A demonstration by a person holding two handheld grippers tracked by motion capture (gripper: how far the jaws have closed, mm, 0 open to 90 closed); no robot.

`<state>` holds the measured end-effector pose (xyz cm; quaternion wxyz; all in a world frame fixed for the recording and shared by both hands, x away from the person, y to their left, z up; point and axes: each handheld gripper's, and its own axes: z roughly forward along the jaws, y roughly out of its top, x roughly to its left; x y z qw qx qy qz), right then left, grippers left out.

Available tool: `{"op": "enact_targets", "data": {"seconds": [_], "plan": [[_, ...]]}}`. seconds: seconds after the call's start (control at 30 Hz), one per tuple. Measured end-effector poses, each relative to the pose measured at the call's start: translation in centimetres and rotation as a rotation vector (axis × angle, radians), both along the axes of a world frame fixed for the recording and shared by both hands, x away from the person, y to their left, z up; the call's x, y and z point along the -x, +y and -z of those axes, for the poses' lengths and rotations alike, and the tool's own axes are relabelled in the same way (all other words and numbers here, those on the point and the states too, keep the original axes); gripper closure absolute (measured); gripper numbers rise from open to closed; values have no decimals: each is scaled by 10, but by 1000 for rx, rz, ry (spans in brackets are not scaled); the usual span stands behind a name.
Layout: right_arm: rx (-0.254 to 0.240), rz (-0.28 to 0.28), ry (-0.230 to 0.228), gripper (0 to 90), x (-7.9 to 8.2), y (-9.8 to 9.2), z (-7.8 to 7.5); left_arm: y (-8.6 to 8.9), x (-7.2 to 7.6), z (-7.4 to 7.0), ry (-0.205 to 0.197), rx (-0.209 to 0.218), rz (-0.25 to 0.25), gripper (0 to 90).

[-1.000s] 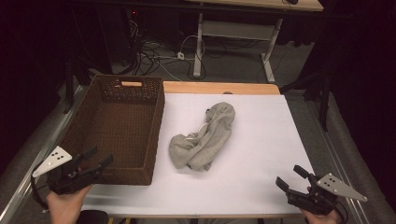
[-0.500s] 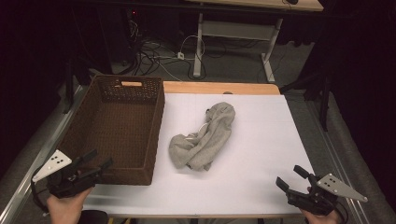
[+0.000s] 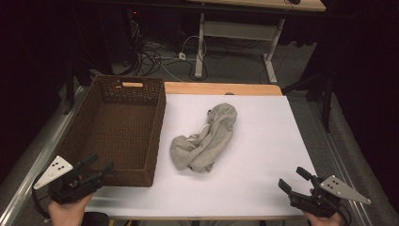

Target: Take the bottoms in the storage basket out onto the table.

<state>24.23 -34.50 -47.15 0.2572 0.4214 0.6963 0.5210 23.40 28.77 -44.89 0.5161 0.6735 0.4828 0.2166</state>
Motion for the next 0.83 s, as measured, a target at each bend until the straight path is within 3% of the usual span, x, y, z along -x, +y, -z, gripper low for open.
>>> {"op": "enact_targets", "data": {"seconds": [0.83], "plan": [[-1,0,-2,173,0,0,0,-2,1,3,-4,25,8,304]]}}
